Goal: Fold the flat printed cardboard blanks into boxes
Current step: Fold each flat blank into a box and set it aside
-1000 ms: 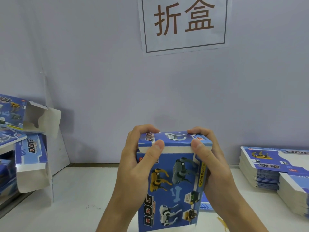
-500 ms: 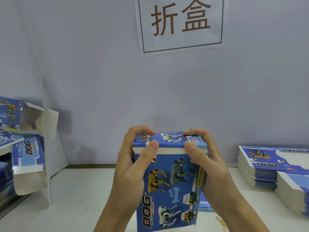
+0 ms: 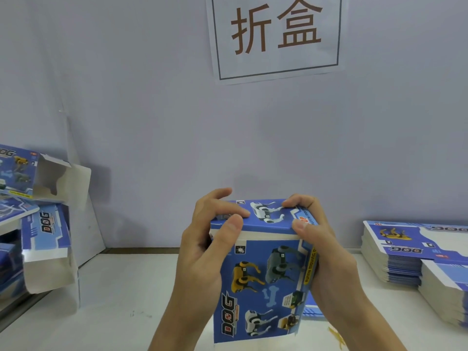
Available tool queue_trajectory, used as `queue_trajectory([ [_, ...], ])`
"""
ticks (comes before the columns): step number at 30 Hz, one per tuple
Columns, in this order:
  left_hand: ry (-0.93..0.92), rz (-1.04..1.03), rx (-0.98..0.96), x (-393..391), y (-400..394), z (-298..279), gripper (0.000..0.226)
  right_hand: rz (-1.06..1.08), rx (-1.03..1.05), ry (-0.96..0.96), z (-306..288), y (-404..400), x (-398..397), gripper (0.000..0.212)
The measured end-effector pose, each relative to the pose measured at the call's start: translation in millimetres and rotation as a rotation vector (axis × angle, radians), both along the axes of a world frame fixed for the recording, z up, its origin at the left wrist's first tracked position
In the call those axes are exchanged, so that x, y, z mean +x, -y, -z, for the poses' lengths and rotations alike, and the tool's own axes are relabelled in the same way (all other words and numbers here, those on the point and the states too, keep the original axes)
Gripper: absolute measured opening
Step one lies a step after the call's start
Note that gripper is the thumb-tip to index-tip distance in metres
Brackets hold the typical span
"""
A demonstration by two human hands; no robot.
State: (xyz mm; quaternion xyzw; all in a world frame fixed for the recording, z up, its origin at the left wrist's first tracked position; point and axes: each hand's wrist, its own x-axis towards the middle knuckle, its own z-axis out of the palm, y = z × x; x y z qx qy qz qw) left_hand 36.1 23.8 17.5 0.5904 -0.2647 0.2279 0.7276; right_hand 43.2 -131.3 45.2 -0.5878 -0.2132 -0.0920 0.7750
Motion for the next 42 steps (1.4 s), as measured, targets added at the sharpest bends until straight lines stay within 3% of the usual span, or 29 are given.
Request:
queue_trajectory([
  [6, 0.029, 0.189, 0.149, -5.6, -12.2, -3.0, 0.032, -0.020, 0.027, -0.074, -4.3, 2.3, 0.1, 0.049],
  [14, 0.106, 0.045, 0.255, -7.6, -7.2, -6.2, 0.021, -0.005, 0.017, -0.088, -5.7, 5.8, -3.3, 0.042],
  [30, -0.009, 0.080, 0.124, -14.7, 6.6, -16.4, 0.024, 0.092, -0.110, -0.007, -6.3, 2.5, -3.7, 0.052],
  [37, 0.018, 0.092, 0.195, -12.8, 3.2, -12.1, 0.016, 0.030, -0.122, 0.111, 3.3, 9.0, -4.8, 0.054],
  [39, 0.057, 0.100, 0.233, -11.1, 1.8, -9.4, 0.021, 0.017, -0.097, 0.141, 5.7, 11.5, -2.8, 0.044],
  [41, 0.073, 0.032, 0.197, -9.3, 1.6, -8.9, 0.014, 0.053, -0.023, 0.115, 11.6, 15.3, 0.6, 0.015],
  [42, 0.071, -0.016, 0.156, -8.5, 2.0, -8.6, 0.015, 0.058, 0.012, 0.046, 16.1, 16.9, 5.5, 0.044],
])
